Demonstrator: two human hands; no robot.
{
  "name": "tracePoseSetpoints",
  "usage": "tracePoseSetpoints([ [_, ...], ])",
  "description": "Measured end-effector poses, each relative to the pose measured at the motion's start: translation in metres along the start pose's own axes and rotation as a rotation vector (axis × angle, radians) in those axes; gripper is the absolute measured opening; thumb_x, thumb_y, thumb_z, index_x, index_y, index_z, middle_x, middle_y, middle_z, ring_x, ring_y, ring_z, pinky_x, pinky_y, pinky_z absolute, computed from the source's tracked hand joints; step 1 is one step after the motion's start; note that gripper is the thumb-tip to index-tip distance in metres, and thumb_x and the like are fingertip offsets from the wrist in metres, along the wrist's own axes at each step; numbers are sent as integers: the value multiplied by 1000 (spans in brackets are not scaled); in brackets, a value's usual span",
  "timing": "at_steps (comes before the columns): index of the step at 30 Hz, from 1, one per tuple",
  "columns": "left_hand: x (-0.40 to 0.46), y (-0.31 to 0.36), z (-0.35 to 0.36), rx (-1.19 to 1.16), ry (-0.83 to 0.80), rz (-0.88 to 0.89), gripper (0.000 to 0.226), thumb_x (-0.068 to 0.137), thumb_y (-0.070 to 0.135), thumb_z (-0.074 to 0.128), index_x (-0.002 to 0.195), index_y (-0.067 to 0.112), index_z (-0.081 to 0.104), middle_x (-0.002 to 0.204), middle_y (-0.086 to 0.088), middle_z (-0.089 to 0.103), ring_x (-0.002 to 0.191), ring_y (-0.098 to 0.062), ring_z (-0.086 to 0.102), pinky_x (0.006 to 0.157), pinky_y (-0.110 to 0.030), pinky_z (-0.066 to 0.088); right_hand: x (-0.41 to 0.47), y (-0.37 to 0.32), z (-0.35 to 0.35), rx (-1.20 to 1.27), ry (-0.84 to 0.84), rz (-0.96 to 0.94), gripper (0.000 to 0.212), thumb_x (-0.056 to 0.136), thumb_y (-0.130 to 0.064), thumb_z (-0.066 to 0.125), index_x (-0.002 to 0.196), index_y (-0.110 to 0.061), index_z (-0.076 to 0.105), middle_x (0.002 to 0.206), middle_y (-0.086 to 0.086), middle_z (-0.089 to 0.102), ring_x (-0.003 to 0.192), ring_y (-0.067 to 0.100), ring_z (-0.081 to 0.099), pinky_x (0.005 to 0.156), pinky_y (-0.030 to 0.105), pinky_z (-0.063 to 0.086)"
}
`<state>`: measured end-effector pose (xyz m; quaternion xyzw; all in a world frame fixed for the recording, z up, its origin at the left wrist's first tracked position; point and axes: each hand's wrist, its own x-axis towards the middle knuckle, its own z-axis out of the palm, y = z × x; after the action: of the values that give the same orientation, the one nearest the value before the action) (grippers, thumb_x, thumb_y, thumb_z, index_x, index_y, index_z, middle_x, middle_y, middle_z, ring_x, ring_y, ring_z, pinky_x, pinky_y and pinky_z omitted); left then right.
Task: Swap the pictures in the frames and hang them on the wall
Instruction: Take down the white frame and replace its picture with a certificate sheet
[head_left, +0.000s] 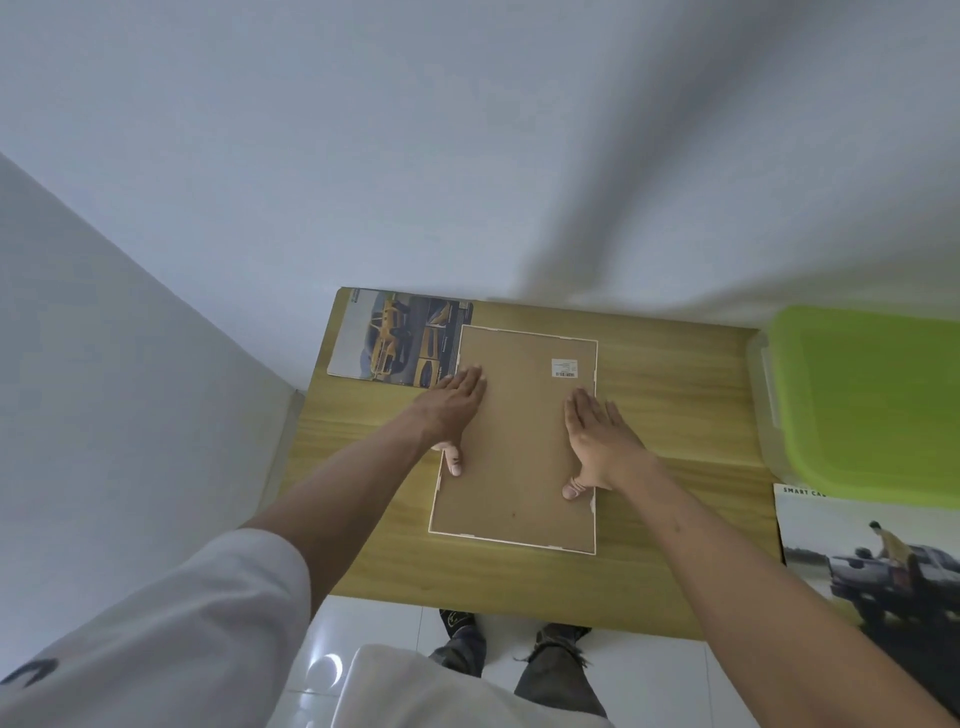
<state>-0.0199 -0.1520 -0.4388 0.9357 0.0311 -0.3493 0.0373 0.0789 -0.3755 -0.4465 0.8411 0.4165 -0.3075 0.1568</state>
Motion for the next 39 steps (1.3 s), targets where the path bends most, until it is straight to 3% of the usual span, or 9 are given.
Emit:
tracePoseSetpoints([
  [3,3,4,-2,107,1,21,141,64,46,86,150,-6,-14,159,-22,-18,149,-33,-11,123,-41,0,5,-2,-10,-60,-20,37,154,58,-64,83,151,-3,-23,158,24,-28,148,38,-20,122,50,-7],
  [7,8,11,-8,153,97,43,86,97,13,52,149,-9,-13,157,-28,-17,148,-37,-13,123,-45,1,21,-5,-24,-98,-82,23,170,45,-63,89,146,-5,-34,153,22,-38,145,39,-27,122,48,-9],
  [9,16,9,-9,172,109,52,78,99,11,43,149,-6,-16,157,-26,-20,148,-35,-16,122,-44,-1,26,-8,-25,-103,-109,20,171,45,-60,91,145,-5,-36,152,22,-40,144,39,-29,121,48,-10],
  [12,23,5,-7,202,43,66,129,77,33,79,147,-6,-22,155,-25,-27,146,-36,-20,122,-45,-1,29,-9,-25,-104,-118,33,171,45,-57,92,144,-4,-37,150,22,-42,143,40,-31,120,49,-11],
  [15,22,-2,-8,145,-2,98,160,51,52,90,146,-4,-25,154,-22,-31,146,-33,-24,122,-43,-5,31,-13,-25,-98,-136,43,171,45,-55,93,143,-3,-38,149,23,-44,142,41,-32,119,49,-11],
  [26,11,-5,-5,64,57,105,167,41,58,91,149,2,-24,155,-17,-32,145,-31,-28,119,-41,-11,18,-6,-25,10,-48,22,169,43,-52,94,150,-14,-31,155,9,-39,147,29,-27,123,49,-4],
  [35,-29,0,33,-371,218,-66,123,72,47,79,155,14,-5,161,-11,-18,147,-31,-21,115,-40,-11,-20,-4,8,329,123,53,128,65,-40,86,158,-18,1,165,6,-12,153,24,-1,120,38,22],
  [37,-32,7,43,-613,297,-213,110,81,46,73,155,10,0,163,-12,1,150,-34,-3,122,-43,5,-26,-9,19,535,187,135,110,74,-39,80,157,-17,11,163,8,3,150,25,16,115,38,32],
  [39,-35,15,46,-838,392,-323,84,85,38,70,149,6,26,148,-15,39,139,-36,33,114,-44,32,-30,-18,27,801,314,276,76,80,-32,73,144,-12,36,144,12,38,137,27,37,104,34,40],
])
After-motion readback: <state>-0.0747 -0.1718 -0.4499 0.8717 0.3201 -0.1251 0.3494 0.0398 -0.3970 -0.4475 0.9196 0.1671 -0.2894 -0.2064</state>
